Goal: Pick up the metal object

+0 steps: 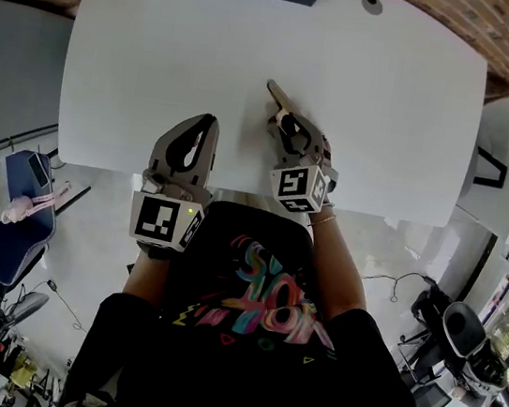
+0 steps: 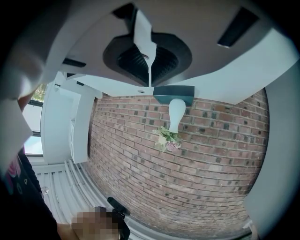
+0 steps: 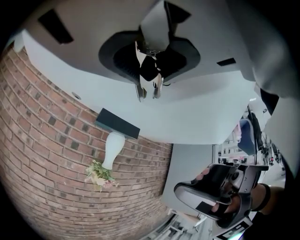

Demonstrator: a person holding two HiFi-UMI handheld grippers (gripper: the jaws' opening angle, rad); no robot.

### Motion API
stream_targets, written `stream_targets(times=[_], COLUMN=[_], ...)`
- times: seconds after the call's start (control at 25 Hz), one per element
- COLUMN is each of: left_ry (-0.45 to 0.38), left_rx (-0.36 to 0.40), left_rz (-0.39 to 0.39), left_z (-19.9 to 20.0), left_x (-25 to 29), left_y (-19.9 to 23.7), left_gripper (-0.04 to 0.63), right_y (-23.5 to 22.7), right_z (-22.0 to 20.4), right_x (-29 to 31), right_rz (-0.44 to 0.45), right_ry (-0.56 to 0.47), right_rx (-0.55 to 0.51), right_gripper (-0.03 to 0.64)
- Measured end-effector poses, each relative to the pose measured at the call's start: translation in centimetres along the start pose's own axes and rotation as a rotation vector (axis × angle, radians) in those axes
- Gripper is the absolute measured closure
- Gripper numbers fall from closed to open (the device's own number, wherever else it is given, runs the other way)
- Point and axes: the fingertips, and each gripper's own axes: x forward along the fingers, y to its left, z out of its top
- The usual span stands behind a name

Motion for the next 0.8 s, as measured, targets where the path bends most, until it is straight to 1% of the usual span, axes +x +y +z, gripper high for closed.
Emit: stream_targets(times=[0.28, 0.52, 0.8], left_ry=[-0.006, -0.014, -0.024], left_rx=[-0.001, 0.003, 0.013], left_rz=[0.003, 0.005, 0.001], left_z=[0.2, 0.6, 1.5], left_x=[-0.2, -0.6, -0.2], left_y=[-0.1, 0.3, 0.3], left_gripper=[0.561, 0.561, 0.561], right_y=[-0.1, -0.3, -1.5], right_z=[0.3, 0.8, 1.0], right_x=[-0.3, -0.5, -1.1], right_rz=[0.018, 0.016, 0.001], right_ry=[0.01, 0.009, 0.01], right_rx=[0.008, 0.053, 0.101], right_gripper=[0.497, 0.502, 0.503])
